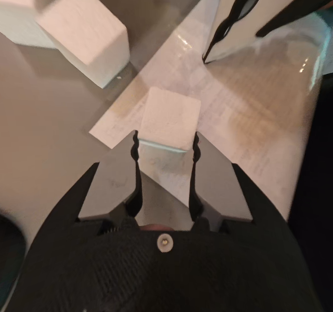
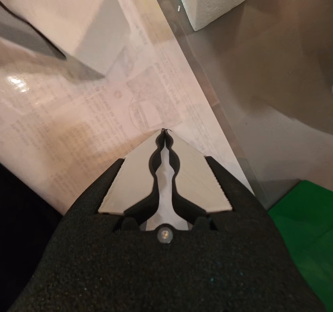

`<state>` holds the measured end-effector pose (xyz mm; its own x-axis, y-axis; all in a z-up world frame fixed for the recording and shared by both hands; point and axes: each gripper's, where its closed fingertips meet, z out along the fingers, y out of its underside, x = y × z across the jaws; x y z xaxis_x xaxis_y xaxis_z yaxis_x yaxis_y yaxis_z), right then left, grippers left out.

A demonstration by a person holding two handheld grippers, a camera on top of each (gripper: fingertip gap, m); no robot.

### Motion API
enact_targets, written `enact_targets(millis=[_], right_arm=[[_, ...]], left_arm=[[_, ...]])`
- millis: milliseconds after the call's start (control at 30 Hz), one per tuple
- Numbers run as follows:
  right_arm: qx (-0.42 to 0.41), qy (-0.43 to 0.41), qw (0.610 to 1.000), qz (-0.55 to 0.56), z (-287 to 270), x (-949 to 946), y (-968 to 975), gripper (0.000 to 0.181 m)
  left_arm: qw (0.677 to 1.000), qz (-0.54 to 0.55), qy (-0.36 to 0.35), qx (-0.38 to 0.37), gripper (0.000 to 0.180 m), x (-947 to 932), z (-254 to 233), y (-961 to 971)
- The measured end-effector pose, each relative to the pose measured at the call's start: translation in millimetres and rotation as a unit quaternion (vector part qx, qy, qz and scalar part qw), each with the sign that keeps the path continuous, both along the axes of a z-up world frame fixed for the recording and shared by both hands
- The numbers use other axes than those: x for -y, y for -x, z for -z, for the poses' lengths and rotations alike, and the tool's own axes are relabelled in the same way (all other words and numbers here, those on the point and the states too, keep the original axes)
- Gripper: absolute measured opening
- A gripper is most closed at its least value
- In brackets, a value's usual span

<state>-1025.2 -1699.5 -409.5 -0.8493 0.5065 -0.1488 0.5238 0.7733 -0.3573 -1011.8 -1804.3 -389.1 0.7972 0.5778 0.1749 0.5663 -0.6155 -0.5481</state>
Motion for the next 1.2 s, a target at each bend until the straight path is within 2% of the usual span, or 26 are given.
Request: enact_targets(millis=[100, 200, 333, 567, 700, 767, 833, 1067, 1200], right_arm=[[-0.004, -0.01, 1.0, -0.007, 0, 1, 0, 0.0], [-0.006, -0.017, 1.0, -0.01, 0, 1, 0, 0.0], [-0.003, -0.015, 1.0, -0.007, 0, 1, 0, 0.0], [0.019, -0.017, 1.0, -0.013, -2, 2, 2, 0.0], [-0.034, 0.031, 0.999, -0.026, -30, 24, 24, 0.016], [-0.06, 0.039, 0.997, -0.035, -44, 36, 41, 0.04], [-0.079, 0.037, 0.995, -0.053, -53, 48, 58, 0.053], [-0.11, 0.001, 0.987, -0.118, -55, 75, 93, 0.054], [-0.102, -0.021, 0.978, -0.179, -46, 84, 89, 0.068]], left_arm=[[0.999, -0.027, 0.019, -0.037, 0.059, -7, 15, 6], [0.997, -0.009, 0.049, -0.06, 0.07, -8, 19, 4], [0.996, 0.002, 0.068, -0.058, 0.069, 5, 19, 2], [0.996, -0.004, 0.056, -0.067, 0.062, 11, 19, 2], [0.996, -0.005, 0.074, -0.055, 0.062, 10, 19, 2], [0.996, -0.005, 0.076, -0.053, 0.062, 10, 19, 2], [0.996, -0.007, 0.075, -0.053, 0.062, 10, 19, 2], [0.996, -0.015, 0.071, -0.055, 0.058, 9, 19, 0], [0.996, -0.021, 0.067, -0.057, 0.057, 9, 19, 0]])
